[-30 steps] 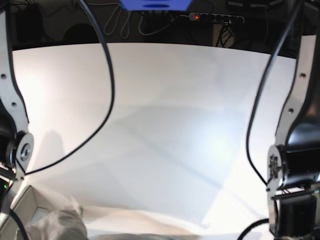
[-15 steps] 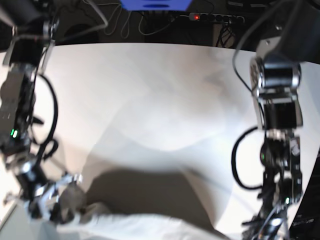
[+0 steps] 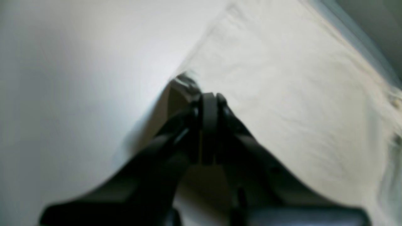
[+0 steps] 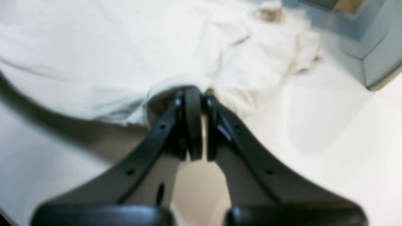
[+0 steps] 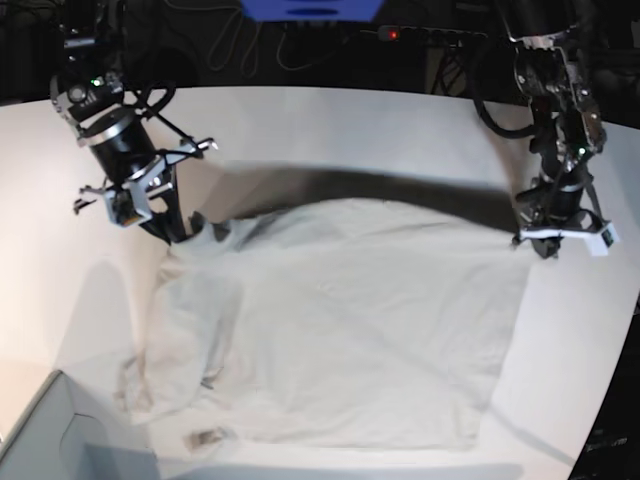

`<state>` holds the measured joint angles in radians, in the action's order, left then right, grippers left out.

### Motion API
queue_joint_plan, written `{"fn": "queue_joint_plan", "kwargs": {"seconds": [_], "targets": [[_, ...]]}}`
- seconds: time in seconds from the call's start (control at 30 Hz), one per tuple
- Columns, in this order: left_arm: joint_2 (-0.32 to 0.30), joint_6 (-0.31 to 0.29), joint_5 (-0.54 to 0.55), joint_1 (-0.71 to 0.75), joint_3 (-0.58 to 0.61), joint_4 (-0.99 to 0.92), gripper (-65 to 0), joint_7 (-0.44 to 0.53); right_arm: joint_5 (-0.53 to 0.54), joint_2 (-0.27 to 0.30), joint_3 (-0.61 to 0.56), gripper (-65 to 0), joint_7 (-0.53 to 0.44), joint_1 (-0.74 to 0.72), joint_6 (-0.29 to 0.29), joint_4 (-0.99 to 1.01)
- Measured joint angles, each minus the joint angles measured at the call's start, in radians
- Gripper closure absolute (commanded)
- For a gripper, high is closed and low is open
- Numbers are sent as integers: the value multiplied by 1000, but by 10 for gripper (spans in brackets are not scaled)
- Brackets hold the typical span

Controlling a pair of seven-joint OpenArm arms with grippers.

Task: Layout the t-shirt on the table in an organized manner, then fold the t-shirt properly
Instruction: 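Release the shirt with the right gripper and move it toward the collar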

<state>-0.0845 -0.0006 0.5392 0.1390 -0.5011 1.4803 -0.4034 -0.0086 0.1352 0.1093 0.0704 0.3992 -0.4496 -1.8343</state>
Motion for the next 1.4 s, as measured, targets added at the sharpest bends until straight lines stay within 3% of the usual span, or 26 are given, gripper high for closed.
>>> {"fn": "queue_joint_plan", "kwargs": {"seconds": [0.13,0.27,0.5,0.6,0.67,0.77,0.93,1.03,1.13,1.4], "targets": [[-3,11,114,116,-82,-3,-1,-5,2,12,0,0,-34,90,0,48],[-12,6,169,149,-85,-2,-1,0,-2,37,1,0,-121,151,2,97],[-1,6,179,184,-85,-1,-1,-5,-2,42,-5,0,-163,198,-2,182],[-2,5,181,176,-84,-1,-1,-4,-3,45,-4,-3,-158,208,-80,179],[-3,5,180,170,-82,-1,-1,-5,-7,43,-4,-54,-148,205,-156,150],[-5,5,180,167,-82,-1,-1,-4,-4,45,5,-141,-112,203,-204,117],[-7,5,180,147,-82,-1,-1,-5,-6,27,143,-244,-70,203,-227,112],[-6,5,181,145,-82,-1,-1,-4,2,-24,248,-305,-64,179,-227,114],[-5,5,180,147,-85,-1,-1,-4,43,-50,283,-357,-6,93,-231,142],[-8,5,180,145,-86,-1,-1,-5,45,-69,277,-378,396,-171,-233,287]]}}
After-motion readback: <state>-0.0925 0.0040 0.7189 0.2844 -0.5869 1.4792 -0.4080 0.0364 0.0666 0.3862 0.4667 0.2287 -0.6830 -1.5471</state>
